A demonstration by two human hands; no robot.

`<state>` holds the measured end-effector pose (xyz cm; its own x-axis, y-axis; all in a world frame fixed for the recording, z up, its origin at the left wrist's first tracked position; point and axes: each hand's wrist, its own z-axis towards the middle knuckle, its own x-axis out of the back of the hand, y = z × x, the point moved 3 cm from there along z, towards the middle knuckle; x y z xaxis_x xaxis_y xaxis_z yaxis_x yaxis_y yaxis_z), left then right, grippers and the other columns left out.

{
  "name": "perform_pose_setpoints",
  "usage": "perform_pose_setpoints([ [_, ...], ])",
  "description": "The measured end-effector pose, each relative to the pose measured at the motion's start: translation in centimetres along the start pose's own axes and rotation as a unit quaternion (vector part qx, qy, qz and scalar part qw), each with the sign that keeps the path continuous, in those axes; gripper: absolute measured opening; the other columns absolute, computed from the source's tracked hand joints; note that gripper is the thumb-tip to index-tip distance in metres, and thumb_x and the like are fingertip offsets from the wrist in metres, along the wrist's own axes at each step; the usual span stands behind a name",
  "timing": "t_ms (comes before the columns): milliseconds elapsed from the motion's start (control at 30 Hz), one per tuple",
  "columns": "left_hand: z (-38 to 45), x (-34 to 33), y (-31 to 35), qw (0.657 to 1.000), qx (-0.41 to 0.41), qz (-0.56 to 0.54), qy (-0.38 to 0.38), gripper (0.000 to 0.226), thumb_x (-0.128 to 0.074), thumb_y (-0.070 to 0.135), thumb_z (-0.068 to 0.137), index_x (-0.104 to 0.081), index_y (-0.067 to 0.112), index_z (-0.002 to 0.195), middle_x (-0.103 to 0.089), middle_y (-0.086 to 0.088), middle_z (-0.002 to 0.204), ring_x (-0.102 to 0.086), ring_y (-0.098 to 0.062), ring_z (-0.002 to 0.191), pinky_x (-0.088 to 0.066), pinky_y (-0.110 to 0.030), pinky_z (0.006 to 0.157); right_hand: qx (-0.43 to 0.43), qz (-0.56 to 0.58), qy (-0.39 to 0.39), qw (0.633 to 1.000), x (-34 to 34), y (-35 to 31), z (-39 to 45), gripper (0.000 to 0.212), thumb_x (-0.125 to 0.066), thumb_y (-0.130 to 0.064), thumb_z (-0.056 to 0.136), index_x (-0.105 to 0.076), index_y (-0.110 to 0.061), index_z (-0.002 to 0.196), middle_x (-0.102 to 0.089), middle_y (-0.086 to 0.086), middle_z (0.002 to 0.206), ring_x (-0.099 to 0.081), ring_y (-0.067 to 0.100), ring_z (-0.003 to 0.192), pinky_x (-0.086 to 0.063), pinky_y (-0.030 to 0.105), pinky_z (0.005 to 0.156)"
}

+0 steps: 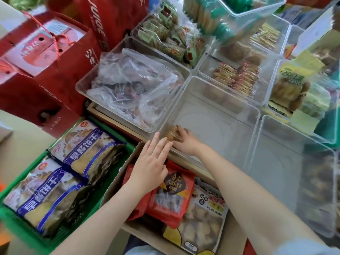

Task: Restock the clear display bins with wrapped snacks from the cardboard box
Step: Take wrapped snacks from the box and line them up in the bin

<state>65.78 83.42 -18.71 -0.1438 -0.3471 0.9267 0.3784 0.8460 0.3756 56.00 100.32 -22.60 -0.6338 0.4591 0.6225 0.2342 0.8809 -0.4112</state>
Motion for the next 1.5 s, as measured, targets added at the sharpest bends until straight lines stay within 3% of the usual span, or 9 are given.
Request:
perform_pose_setpoints([
  [200, 0.4, 1.3, 4.1, 0.997, -0.055, 0.060, -0.009, 0.049, -0.060, 0.016, 0.080, -0.063, 0.001, 0.127, -0.063, -0.020, 0.130, -0.052, -0.040, 0.131, -0.041, -0.052, 0.112, 0.079, 0.025, 0.110, 0.990, 1.7, 2.2, -8.4, 0.043, -0.055, -0.016, 0.095, -0.053, -0.016, 0.139, -0.051, 0.013, 0.138, -0.045, 0.028, 0.132, -0.035, 0.037, 0.110],
  [300, 0.1, 1.5, 10.0, 0.991, -0.127, 0.033, -0.019, 0.042, -0.040, 0.022, 0.081, -0.070, 0.005, 0.105, -0.071, -0.011, 0.096, -0.068, -0.034, 0.087, -0.055, -0.043, 0.078, 0.121, 0.025, 0.136, 0.983, 2.7, 6.1, -16.0, 0.026, -0.055, -0.016, 0.097, -0.064, -0.016, 0.122, -0.058, 0.008, 0.122, -0.052, 0.022, 0.119, -0.037, 0.033, 0.105],
  [400, -1.1, 0.6, 17.4, 0.982, -0.183, -0.001, -0.049, 0.030, -0.040, 0.023, 0.082, -0.067, 0.009, 0.087, -0.063, -0.005, 0.074, -0.061, -0.032, 0.059, -0.046, -0.036, 0.051, 0.122, 0.025, 0.225, 0.966, 4.5, 11.5, -25.1, 0.020, -0.051, -0.020, 0.097, -0.069, -0.019, 0.108, -0.065, 0.000, 0.105, -0.059, 0.017, 0.097, -0.049, 0.041, 0.088],
  [533, -3.3, -2.2, 29.8, 0.950, -0.298, -0.041, -0.081, 0.035, -0.044, 0.028, 0.088, -0.071, 0.013, 0.104, -0.071, -0.005, 0.094, -0.069, -0.030, 0.076, -0.056, -0.037, 0.060, 0.109, 0.023, 0.384, 0.916, 5.4, 20.2, -38.2, 0.028, -0.046, -0.023, 0.093, -0.071, -0.016, 0.101, -0.068, -0.001, 0.093, -0.063, 0.015, 0.085, -0.052, 0.035, 0.075],
  [700, -6.9, -4.1, 45.2, 0.916, -0.368, -0.123, -0.106, 0.058, -0.043, 0.045, 0.096, -0.052, 0.013, 0.144, -0.055, -0.010, 0.145, -0.054, -0.026, 0.128, -0.046, -0.037, 0.102, -0.026, 0.060, 0.586, 0.807, 4.8, 33.2, -51.1, 0.021, -0.052, -0.009, 0.094, -0.071, -0.010, 0.103, -0.067, 0.001, 0.098, -0.059, 0.012, 0.090, -0.046, 0.023, 0.078],
  [900, -9.8, -7.4, 56.1, 0.913, -0.357, -0.109, -0.163, 0.074, -0.024, 0.062, 0.097, -0.016, 0.026, 0.161, -0.002, 0.010, 0.169, 0.010, -0.007, 0.154, -0.004, -0.034, 0.124, -0.226, 0.091, 0.425, 0.872, 1.0, 48.4, -53.2, 0.025, -0.051, -0.016, 0.097, -0.063, -0.010, 0.119, -0.060, 0.006, 0.115, -0.057, 0.027, 0.108, -0.042, 0.031, 0.074],
  [1133, -10.2, -8.5, 55.8, 0.929, -0.321, -0.091, -0.162, 0.065, -0.033, 0.052, 0.096, -0.025, 0.034, 0.158, -0.005, 0.020, 0.167, 0.003, -0.005, 0.154, -0.010, -0.038, 0.124, -0.220, 0.149, 0.261, 0.928, -1.6, 52.1, -46.8, 0.059, -0.061, -0.030, 0.095, -0.036, -0.022, 0.148, -0.044, 0.012, 0.146, -0.046, 0.034, 0.132, -0.042, 0.046, 0.107],
  [1367, -10.5, -8.2, 56.4, 0.937, -0.302, -0.072, -0.162, 0.064, -0.033, 0.050, 0.096, -0.023, 0.036, 0.158, -0.003, 0.022, 0.166, 0.005, -0.002, 0.153, -0.007, -0.036, 0.124, -0.196, 0.120, 0.370, 0.900, -3.2, 51.4, -44.3, 0.047, -0.065, -0.031, 0.093, -0.045, -0.010, 0.130, -0.051, 0.015, 0.132, -0.052, 0.034, 0.120, -0.050, 0.043, 0.091],
  [1500, -10.7, -8.2, 56.3, 0.936, -0.299, -0.074, -0.172, 0.064, -0.032, 0.050, 0.097, -0.022, 0.038, 0.158, -0.001, 0.025, 0.166, 0.006, -0.001, 0.153, -0.005, -0.036, 0.123, -0.179, 0.111, 0.316, 0.925, -2.2, 51.6, -45.2, 0.037, -0.062, -0.045, 0.092, -0.062, -0.019, 0.118, -0.064, 0.007, 0.117, -0.062, 0.029, 0.108, -0.053, 0.038, 0.083],
])
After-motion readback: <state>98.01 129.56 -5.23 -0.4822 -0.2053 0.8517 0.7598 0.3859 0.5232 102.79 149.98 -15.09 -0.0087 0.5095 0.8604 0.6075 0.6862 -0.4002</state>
